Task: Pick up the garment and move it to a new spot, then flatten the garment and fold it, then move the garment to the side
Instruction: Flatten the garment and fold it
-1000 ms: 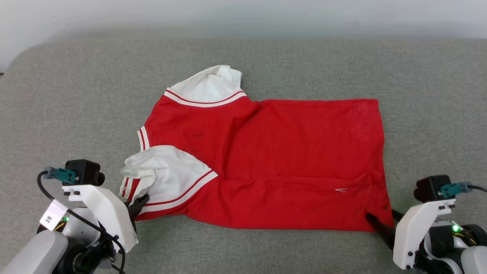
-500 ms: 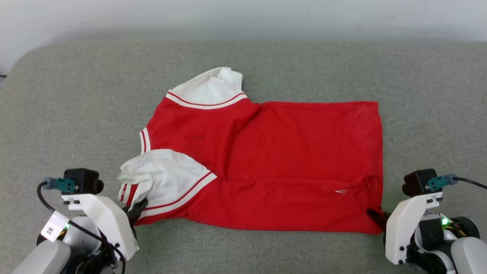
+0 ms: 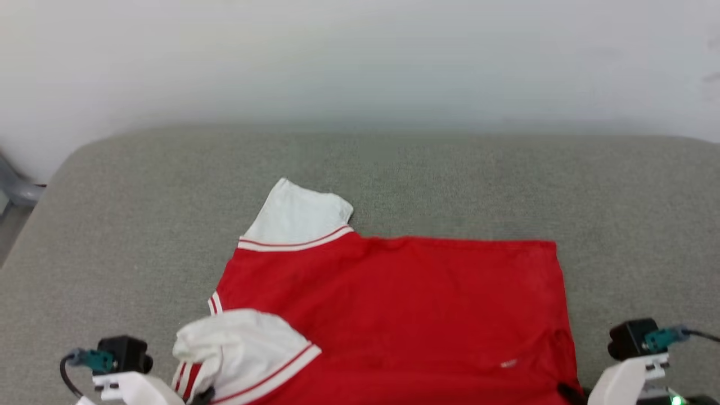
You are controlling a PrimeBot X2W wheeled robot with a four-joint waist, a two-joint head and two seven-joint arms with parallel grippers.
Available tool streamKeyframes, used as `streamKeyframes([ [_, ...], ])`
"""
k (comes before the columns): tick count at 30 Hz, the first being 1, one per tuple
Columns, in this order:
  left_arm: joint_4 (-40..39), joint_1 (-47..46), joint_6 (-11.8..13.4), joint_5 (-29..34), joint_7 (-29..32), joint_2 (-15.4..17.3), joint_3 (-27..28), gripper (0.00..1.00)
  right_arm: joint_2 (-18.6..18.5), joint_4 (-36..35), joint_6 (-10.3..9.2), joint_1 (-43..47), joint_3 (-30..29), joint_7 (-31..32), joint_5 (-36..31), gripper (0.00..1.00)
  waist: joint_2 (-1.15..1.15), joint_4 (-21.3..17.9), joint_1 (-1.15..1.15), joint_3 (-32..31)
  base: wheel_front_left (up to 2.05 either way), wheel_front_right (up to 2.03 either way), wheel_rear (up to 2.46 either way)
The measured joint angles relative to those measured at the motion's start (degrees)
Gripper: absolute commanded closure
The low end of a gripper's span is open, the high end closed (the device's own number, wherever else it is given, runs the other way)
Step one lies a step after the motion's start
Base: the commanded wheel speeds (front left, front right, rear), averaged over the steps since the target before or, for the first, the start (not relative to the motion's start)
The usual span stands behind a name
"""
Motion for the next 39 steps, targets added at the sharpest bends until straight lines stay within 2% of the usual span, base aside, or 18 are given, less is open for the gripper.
streamKeyframes([
  [4,-0.25,3.72,0.66,-1.91,-0.46,-0.77,0.0,1.0,1.72,-1.01,0.0,4.69,-2.11,0.59,-0.12,1.0,0.0,0.32,0.0,-1.33,0.0,0.0,0.0],
  [7,1.88,4.68,0.11,-3.27,-0.93,-2.54,-0.27,1.0,3.25,-0.34,0.0,6.34,-3.21,-0.15,-0.52,1.0,0.0,0.43,0.0,-1.11,0.0,0.0,0.0],
  [8,2.82,4.72,-0.26,-3.48,-1.27,-3.08,-0.35,1.0,3.58,0.13,0.0,6.56,-3.44,-0.81,-0.87,0.91,0.0,0.39,0.0,-0.96,0.0,0.0,0.0],
  [9,4.01,4.66,-0.66,-3.54,-1.66,-3.65,-0.35,1.0,4.16,0.7,0.0,6.57,-3.89,-1.59,-0.78,0.65,0.0,0.37,0.0,-0.78,0.0,0.0,0.0],
  [10,5.03,4.46,-1.11,-3.75,-1.71,-4.25,-0.45,0.77,4.67,1.46,-0.01,6.56,-4.03,-1.8,-0.6,0.05,0.0,0.34,0.0,-0.63,0.0,0.0,0.0],
  [11,6.27,4.14,-1.41,-3.77,-2.04,-4.77,-0.62,0.51,4.94,2.12,-0.01,6.58,-3.91,-2.49,-0.7,0.0,0.0,0.28,0.0,-0.49,0.0,0.0,0.0],
  [12,7.39,3.69,-1.79,-3.75,-2.26,-5.25,-0.65,0.01,5.16,2.55,-0.01,6.5,-4.0,-3.58,-0.73,0.0,0.0,0.23,0.0,-0.34,0.0,0.0,0.0],
  [16,10.7,2.18,-3.1,-3.85,-3.75,-6.56,-0.45,0.0,5.43,3.5,-0.01,6.2,-3.54,-7.91,-1.2,0.0,0.0,-0.08,0.0,-0.24,0.0,0.0,0.0],
  [21,11.85,0.51,-4.24,-1.75,-5.65,-6.34,-0.44,0.0,4.97,2.41,-0.01,5.56,-2.78,-15.18,-2.16,0.0,0.0,-0.38,0.0,-0.2,0.0,0.0,0.0],
  [29,10.31,-2.96,-4.21,6.1,-13.82,-5.12,0.03,0.0,6.37,-2.24,-0.01,2.78,-3.42,-30.59,-7.75,0.0,0.0,-1.36,0.01,-0.12,0.0,0.0,0.0],
  [31,9.91,-4.36,-3.46,9.07,-17.27,-4.97,0.57,0.0,7.01,-3.56,-0.01,2.11,-3.82,-33.67,-9.13,0.0,0.0,-1.58,0.01,0.24,0.0,0.0,0.0],
  [34,9.22,-6.56,-2.98,11.51,-21.14,-5.81,1.14,0.0,8.02,-5.8,-0.01,0.92,-4.25,-37.07,-10.87,0.0,0.0,-1.99,0.01,1.29,0.0,0.0,0.0],
  [39,9.32,-11.4,-2.75,14.57,-25.52,-6.77,2.05,0.0,9.25,-8.59,-0.01,-1.2,-4.59,-38.98,-13.1,0.0,0.0,-2.84,0.01,4.6,0.0,0.0,0.0],
])
